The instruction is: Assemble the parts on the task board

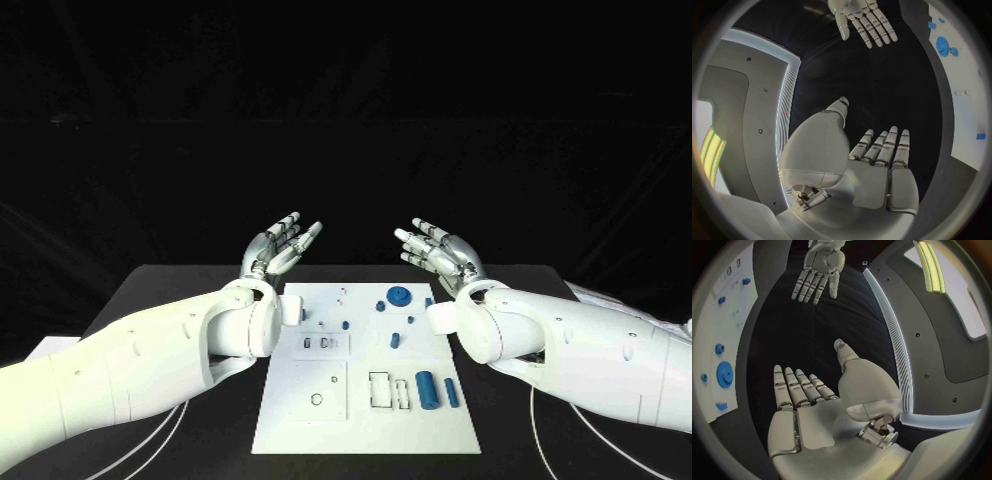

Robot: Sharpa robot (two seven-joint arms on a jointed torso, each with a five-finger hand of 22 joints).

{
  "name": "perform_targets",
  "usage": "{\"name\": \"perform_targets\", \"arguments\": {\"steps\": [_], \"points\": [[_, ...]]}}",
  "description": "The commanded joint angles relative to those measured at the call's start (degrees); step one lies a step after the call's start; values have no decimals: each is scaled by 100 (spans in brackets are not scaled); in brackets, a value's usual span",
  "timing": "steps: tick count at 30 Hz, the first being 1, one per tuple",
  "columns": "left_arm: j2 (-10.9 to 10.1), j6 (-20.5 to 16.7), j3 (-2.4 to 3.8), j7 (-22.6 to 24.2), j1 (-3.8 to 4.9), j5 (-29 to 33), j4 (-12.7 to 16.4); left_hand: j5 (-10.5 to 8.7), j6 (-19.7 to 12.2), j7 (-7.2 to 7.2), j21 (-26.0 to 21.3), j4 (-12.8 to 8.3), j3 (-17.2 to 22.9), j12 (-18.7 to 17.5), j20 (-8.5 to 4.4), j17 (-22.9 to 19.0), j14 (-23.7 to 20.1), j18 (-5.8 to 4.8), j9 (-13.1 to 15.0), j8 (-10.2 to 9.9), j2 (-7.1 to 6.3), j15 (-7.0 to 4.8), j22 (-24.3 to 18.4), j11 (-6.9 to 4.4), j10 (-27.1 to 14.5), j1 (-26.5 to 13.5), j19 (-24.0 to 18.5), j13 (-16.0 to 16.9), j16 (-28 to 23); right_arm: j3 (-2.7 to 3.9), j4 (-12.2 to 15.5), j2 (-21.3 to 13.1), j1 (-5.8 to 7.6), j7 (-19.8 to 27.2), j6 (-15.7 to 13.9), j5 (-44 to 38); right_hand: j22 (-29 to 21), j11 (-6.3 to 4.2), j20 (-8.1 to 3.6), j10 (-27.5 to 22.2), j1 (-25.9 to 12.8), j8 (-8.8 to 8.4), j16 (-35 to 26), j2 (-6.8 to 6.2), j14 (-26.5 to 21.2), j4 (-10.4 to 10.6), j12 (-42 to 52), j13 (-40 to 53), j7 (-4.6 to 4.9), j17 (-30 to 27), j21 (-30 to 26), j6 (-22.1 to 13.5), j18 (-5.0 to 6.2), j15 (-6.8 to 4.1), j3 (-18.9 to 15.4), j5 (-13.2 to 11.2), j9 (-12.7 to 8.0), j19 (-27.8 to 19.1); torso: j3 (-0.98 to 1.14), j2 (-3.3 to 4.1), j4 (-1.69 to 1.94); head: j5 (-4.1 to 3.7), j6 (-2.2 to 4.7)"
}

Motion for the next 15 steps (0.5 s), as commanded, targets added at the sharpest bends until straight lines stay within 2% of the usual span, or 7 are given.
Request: {"name": "perform_targets", "arguments": {"steps": [1, 5, 10, 11, 13, 14, 15], "points": [[11, 363, 3, 153, 9, -94, -6, 43, 197, 838, 79, -10, 43, 55, 53, 44, 317, 124, 21, 44, 67, 80, 40, 76, 236, 274, 248, 24, 71, -27, -135, 63, 60, -359, 1220, -597, 191, -3, 44, 1075, 615, 117, 143, 70, 1115, -303, 137, 81, 891, 80, 375, 743, 259, -64, 84, -57, 71, 1563, -2, 1, 0, 0, 0], [11, 363, 3, 153, 9, -94, -6, 43, 351, 852, 140, -81, 20, 68, 48, 71, 590, 101, 32, 58, 111, 103, 70, 107, 436, 271, 482, 36, 110, -57, -244, 114, 111, -452, 1543, -736, 228, -126, 32, 2517, 1030, 263, 374, 80, 2610, -607, 373, 178, 843, 175, 552, 1720, 419, -222, 211, -147, 157, 2100, -2, 1, 0, 0, 0], [11, 363, 3, 153, 9, -94, -6, 41, 674, 862, 239, -194, 10, 92, 39, 122, 1126, 132, 55, 91, 174, 62, 115, 121, 792, 300, 884, 56, 202, -74, -306, 143, 141, -504, 1725, -815, 212, -270, 14, 3123, 1345, 330, 425, 62, 3206, -925, 456, 155, 714, 152, 675, 2616, 559, -389, 362, -238, 181, 2473, -2, 1, 0, 0, 0], [-154, 656, 2, 176, 14, -276, 31, 42, 763, 855, 287, -219, 3, 99, 37, 143, 1344, 154, 59, 97, 191, 44, 137, 113, 910, 300, 1073, 63, 243, -46, -464, -34, 192, -299, 945, -1985, 210, -301, -5, 3220, 1360, 341, 431, 59, 3311, -964, 462, 155, 686, 153, 701, 2802, 570, -418, 386, -245, 188, 2548, 7, 102, 76, -142, 18], [-202, 684, 2, 215, 15, -280, 100, 40, 1013, 859, 448, -274, -11, 128, 32, 206, 1939, 221, 76, 125, 230, -32, 214, 78, 1248, 304, 1705, 84, 384, -40, -481, -66, 216, -300, 865, -2190, 211, -361, -63, 3420, 1363, 364, 449, 57, 3541, -1037, 467, 155, 635, 160, 763, 3212, 581, -487, 444, -232, 205, 2719, 7, 136, 79, -167, 26], [-249, 707, 3, 232, 16, -281, 170, 38, 1231, 839, 610, -329, -17, 154, 18, 237, 2228, 305, 90, 148, 267, -110, 282, 32, 1562, 319, 2253, 102, 494, -32, -487, -94, 234, -309, 821, -2376, 223, -417, -124, 3586, 1364, 409, 484, 66, 3732, -1083, 487, 155, 589, 167, 828, 3586, 577, -556, 511, -207, 228, 2867, 9, 165, 83, -175, 49], [-281, 714, 3, 230, 16, -282, 216, 39, 1359, 827, 659, -363, -24, 161, 15, 246, 2373, 347, 96, 157, 285, -151, 293, 7, 1737, 324, 2412, 109, 537, -25, -489, -110, 245, -319, 803, -2507, 224, -448, -170, 3690, 1357, 411, 486, 71, 3847, -1105, 476, 148, 552, 162, 861, 3682, 571, -603, 580, -205, 225, 2956, 11, 188, 84, -177, 59]]}}
